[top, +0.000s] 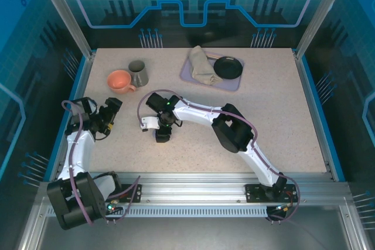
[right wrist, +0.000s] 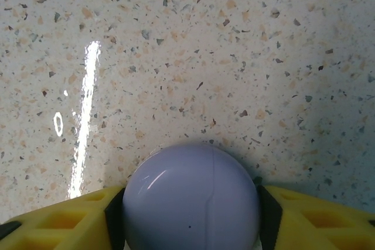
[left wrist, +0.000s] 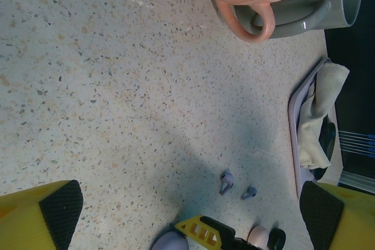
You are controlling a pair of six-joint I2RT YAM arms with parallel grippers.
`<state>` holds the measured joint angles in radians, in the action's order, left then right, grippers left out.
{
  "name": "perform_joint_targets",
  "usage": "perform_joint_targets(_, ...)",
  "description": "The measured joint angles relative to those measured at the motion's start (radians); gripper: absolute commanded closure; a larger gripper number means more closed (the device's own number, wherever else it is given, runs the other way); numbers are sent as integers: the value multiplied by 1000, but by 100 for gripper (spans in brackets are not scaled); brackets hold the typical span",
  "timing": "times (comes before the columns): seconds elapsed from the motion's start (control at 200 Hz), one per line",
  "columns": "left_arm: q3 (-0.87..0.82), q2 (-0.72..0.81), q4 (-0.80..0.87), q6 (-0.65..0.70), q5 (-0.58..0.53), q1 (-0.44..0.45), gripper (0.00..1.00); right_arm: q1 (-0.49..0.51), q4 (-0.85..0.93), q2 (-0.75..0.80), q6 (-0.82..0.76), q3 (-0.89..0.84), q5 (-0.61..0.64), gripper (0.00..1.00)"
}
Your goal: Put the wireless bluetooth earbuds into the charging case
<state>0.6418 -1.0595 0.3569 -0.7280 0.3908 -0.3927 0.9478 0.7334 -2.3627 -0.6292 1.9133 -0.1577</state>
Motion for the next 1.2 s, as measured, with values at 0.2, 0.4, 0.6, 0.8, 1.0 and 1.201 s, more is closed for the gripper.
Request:
perform_joint_targets(0.2, 0, 0, 0, 1, 8, 0, 3, -6, -1, 0, 3, -1, -8, 50)
perform_joint_targets(0.4, 0, -2, 0, 8, 48, 0, 4, -21, -74, 48, 12, -93, -30, 52)
perform_joint_targets(0.6, 0, -43, -30, 24, 151, 0, 8, -65, -146, 165, 30, -262, -34, 52)
perform_joint_targets(0.8, 0, -97, -99, 30, 275, 62, 11, -137, -258, 359, 63, -447, -42, 52)
perform_joint_targets(1.0, 35, -168, -167, 31, 395, 216, 17, -222, -371, 584, 93, -613, -61, 53)
perform_joint_targets(1.201, 106, -180, -251, 32, 476, 398, 18, -311, -440, 782, 109, -735, -98, 53)
